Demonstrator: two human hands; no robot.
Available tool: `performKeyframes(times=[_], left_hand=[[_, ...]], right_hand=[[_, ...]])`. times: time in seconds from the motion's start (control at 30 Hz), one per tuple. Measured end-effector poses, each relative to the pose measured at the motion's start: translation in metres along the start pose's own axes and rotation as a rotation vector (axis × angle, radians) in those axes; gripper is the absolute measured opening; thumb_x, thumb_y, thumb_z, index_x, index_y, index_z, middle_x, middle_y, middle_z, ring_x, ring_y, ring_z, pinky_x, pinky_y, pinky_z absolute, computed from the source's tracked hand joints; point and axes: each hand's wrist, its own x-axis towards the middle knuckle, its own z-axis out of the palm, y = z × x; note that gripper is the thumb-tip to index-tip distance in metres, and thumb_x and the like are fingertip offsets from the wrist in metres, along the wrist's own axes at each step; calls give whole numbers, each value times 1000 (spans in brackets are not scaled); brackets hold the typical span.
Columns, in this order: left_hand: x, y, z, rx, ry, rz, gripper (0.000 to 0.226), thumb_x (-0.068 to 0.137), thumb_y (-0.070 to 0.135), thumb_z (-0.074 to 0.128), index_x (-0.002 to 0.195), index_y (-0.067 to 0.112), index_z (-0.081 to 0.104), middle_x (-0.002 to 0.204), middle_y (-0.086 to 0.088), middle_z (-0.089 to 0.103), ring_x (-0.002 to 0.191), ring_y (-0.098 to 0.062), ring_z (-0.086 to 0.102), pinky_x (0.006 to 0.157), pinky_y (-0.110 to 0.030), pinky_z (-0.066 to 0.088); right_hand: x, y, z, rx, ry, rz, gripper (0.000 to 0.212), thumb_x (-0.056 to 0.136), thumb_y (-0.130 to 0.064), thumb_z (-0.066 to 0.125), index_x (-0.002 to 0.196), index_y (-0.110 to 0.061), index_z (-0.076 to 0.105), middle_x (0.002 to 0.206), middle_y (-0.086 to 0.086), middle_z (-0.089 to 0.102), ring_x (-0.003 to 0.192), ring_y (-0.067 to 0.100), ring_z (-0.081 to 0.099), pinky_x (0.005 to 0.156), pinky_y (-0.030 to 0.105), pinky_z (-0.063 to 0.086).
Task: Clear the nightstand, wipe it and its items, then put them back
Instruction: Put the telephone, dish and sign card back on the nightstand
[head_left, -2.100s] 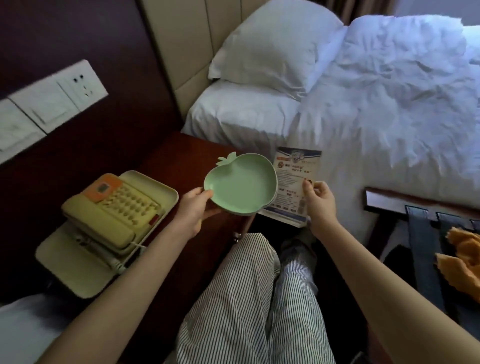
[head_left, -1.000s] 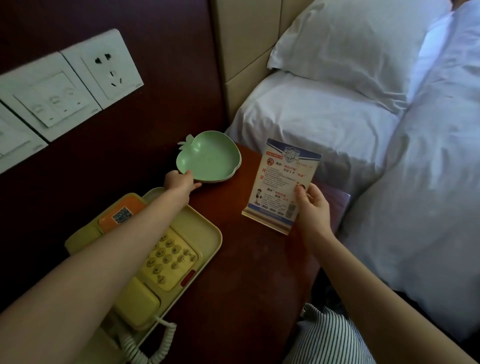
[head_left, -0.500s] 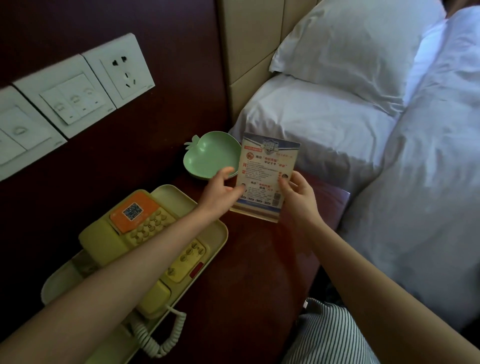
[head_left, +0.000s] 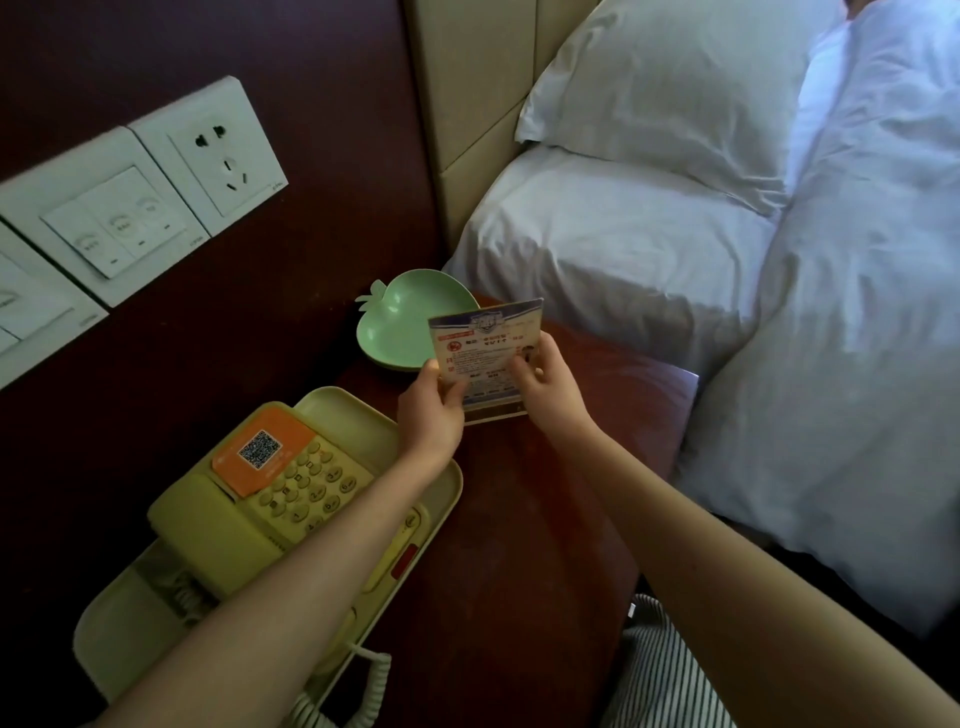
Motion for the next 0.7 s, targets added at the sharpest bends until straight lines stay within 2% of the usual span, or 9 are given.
performKeyframes(times=[0.1, 0.27, 0.37, 0.47, 0.53, 0.7], left_hand=[[2, -3, 2, 7, -6, 8, 20, 93, 18, 54, 111, 10, 56, 112, -5, 64, 105, -20, 59, 79, -24, 44], [6, -1, -7, 19, -49, -16, 19, 89, 26, 60, 101, 11, 58, 92, 4, 60, 93, -17, 60, 67, -18, 39], [9, 1, -14, -4, -115, -61, 37, 84, 29, 67, 114, 10, 54, 114, -4, 61, 106, -19, 58, 81, -25, 44], [4, 2, -21, -103, -103, -186, 50, 83, 28, 69, 123, 8, 48, 126, -9, 53, 112, -21, 53, 86, -28, 42], [-4, 5, -26, -137, -91, -209, 49, 84, 27, 68, 124, 7, 47, 126, -9, 51, 110, -20, 51, 82, -26, 40], [-38, 9, -38, -172, -27, -203, 45, 87, 30, 62, 124, 9, 46, 127, -8, 49, 111, -21, 50, 79, -26, 38]], right_hand=[[-2, 5, 0, -33, -14, 17, 31, 95, -9, 49, 125, -14, 46, 110, -7, 59, 106, 15, 58, 95, 42, 48], [-9, 6, -2, -102, -51, 85, 43, 95, -16, 51, 135, -18, 38, 123, -4, 58, 113, 16, 56, 98, 39, 45], [-19, 3, -8, -238, -82, 123, 57, 94, -18, 52, 144, -18, 25, 134, 0, 52, 120, 19, 52, 100, 36, 42], [-32, -5, -18, -392, -73, 240, 73, 95, -27, 52, 151, -15, 6, 152, 7, 31, 135, 27, 36, 108, 38, 34], [-45, -11, -28, -485, -82, 232, 76, 95, -32, 52, 151, -14, 4, 155, 7, 23, 138, 28, 31, 110, 43, 32], [-81, -31, -48, -813, -115, 84, 70, 95, -36, 49, 150, -13, 13, 154, 8, 26, 138, 29, 30, 111, 46, 29]])
